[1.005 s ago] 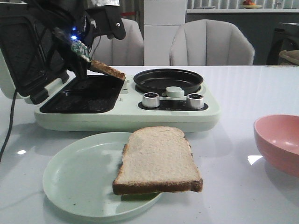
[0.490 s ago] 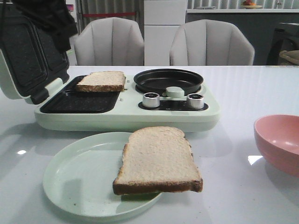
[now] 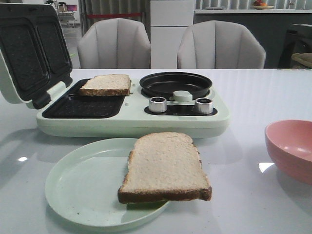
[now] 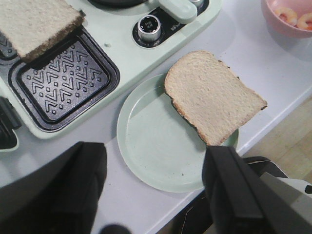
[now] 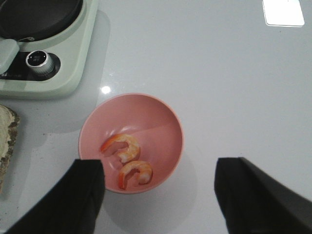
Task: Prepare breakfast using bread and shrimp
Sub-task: 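Withdraw the left gripper from the sandwich maker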
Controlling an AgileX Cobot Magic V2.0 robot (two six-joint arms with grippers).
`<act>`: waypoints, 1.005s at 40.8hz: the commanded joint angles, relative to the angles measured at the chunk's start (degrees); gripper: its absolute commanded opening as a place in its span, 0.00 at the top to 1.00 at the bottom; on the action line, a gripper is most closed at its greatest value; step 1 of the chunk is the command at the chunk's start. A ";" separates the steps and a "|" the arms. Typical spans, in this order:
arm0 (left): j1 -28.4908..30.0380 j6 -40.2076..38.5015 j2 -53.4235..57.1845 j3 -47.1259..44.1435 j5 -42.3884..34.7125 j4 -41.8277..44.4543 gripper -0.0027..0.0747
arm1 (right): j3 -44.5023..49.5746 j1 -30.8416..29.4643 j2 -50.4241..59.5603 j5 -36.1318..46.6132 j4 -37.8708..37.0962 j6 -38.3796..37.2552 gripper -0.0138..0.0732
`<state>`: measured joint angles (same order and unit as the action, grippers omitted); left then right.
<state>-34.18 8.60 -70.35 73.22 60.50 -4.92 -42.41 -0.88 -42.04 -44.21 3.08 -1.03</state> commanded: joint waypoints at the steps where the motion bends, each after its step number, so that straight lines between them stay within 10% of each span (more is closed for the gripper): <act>1: -0.46 0.19 6.02 -3.06 -5.14 -1.59 0.35 | -1.88 -0.50 -0.12 4.24 0.01 0.17 0.18; 24: -0.46 -3.60 37.91 -37.04 -16.10 -2.28 0.35 | -1.88 -0.50 -0.12 4.24 0.15 0.17 0.18; 41: -0.46 -3.60 48.93 -42.75 -16.02 1.91 0.35 | -1.88 1.68 -4.09 0.17 11.68 4.15 0.18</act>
<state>-34.18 5.48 -21.20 29.01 48.89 -2.99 -42.41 -0.27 -43.89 -45.62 10.39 0.00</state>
